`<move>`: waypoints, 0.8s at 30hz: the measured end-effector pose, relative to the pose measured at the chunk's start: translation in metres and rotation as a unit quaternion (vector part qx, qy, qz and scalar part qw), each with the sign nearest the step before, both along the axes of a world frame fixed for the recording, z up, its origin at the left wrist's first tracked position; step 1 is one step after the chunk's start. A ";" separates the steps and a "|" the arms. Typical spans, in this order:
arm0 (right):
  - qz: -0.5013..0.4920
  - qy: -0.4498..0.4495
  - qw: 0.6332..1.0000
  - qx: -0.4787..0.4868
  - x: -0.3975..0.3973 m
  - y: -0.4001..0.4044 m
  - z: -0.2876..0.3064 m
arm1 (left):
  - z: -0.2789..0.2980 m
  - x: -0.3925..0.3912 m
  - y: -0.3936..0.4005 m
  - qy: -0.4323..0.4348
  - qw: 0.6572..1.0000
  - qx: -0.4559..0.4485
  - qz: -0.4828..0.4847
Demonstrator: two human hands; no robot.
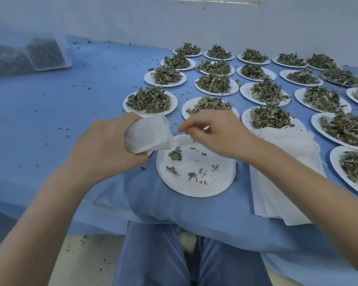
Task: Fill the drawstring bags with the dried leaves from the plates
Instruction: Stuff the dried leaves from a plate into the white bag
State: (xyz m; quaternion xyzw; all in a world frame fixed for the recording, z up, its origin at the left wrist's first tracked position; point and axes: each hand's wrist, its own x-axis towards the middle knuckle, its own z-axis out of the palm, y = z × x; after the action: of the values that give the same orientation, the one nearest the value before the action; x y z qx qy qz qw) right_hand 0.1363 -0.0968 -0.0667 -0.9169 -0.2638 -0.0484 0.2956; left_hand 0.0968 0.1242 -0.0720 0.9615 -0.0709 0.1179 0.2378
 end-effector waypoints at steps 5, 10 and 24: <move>0.038 0.030 0.990 -0.133 -0.004 0.024 -0.031 | -0.005 0.000 -0.002 -0.007 1.000 -0.006 0.002; 0.058 -0.049 0.979 -0.189 -0.011 0.018 -0.042 | -0.007 0.004 -0.004 -0.008 1.000 -0.012 -0.005; 0.082 0.009 0.980 -0.181 -0.025 -0.002 -0.032 | -0.013 0.008 -0.015 -0.004 1.000 0.001 -0.019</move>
State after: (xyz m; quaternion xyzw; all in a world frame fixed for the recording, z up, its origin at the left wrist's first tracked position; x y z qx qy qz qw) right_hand 0.1108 -0.0992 -0.0986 -0.9308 -0.3398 0.0329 0.1304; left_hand 0.1046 0.1094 -0.0847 0.9597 -0.0899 0.1174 0.2391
